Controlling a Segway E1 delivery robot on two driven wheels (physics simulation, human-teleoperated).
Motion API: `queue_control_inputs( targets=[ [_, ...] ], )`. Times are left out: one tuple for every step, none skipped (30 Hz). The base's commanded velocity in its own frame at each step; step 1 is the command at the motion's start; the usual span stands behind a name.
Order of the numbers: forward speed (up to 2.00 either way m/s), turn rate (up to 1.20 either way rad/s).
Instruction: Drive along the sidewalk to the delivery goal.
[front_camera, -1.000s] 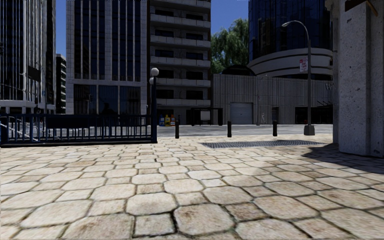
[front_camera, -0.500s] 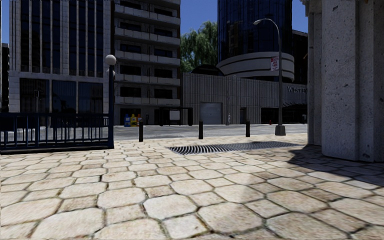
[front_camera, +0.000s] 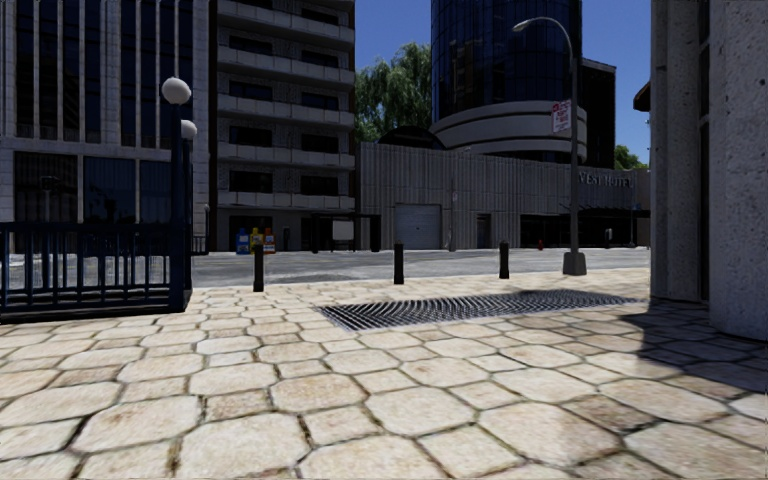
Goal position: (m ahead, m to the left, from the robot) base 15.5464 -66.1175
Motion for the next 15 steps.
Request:
queue_control_inputs(
  targets=[
    [2.00,0.00],
    [2.00,-0.21],
    [2.00,-0.29],
    [2.00,-0.29],
    [2.00,-0.31],
    [2.00,-0.32],
    [2.00,-0.32],
    [2.00,-0.32],
    [2.00,-0.32],
    [2.00,-0.37],
    [2.00,-0.47],
    [2.00,-0.47],
    [2.00,-0.52],
    [2.00,-0.53],
    [2.00,-0.53]
  ],
)
